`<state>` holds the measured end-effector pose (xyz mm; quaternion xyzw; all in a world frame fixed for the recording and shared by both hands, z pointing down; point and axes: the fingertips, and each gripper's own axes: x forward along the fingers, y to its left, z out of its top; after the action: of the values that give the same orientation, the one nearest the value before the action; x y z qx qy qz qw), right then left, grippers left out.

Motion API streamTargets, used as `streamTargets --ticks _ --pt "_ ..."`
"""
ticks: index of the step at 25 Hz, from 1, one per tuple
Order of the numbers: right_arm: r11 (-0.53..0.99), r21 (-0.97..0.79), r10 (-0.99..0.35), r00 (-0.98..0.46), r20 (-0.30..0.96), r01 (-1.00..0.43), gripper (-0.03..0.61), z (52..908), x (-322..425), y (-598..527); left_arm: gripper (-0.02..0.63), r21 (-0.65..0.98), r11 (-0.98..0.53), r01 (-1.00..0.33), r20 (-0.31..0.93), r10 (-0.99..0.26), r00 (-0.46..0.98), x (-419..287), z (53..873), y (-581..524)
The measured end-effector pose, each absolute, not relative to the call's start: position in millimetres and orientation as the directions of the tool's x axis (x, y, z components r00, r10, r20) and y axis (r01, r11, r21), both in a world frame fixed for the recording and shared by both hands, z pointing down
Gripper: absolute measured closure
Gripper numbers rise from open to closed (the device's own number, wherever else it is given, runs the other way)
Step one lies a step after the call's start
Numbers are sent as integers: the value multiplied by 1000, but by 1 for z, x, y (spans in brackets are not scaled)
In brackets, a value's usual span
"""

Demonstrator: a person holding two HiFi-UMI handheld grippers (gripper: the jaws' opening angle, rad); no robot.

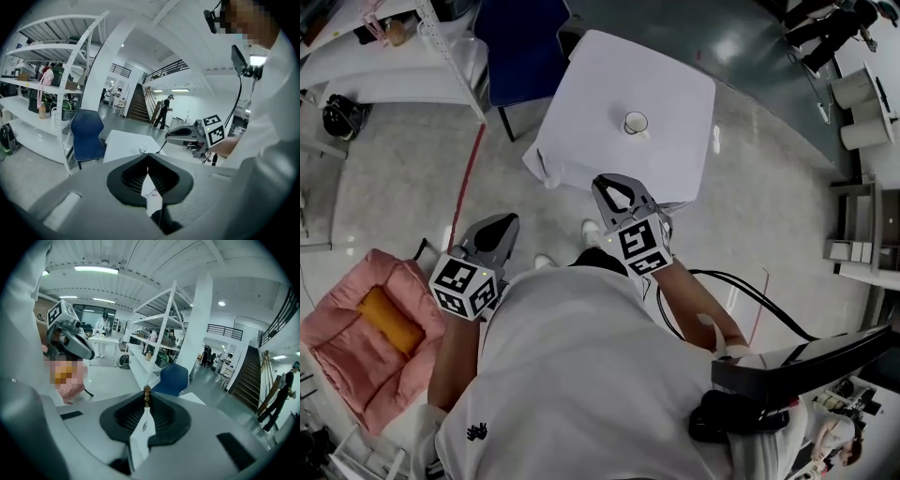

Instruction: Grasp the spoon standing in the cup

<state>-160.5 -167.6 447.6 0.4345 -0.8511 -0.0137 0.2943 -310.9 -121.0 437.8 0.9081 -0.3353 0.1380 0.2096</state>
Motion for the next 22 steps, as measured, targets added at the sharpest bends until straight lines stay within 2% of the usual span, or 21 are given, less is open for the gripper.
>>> streamTargets --ticks 22 --pt "642 270 -735 -476 483 -718 535 438 -169 -145 601 283 -721 -633 404 -509 760 -299 436 -109"
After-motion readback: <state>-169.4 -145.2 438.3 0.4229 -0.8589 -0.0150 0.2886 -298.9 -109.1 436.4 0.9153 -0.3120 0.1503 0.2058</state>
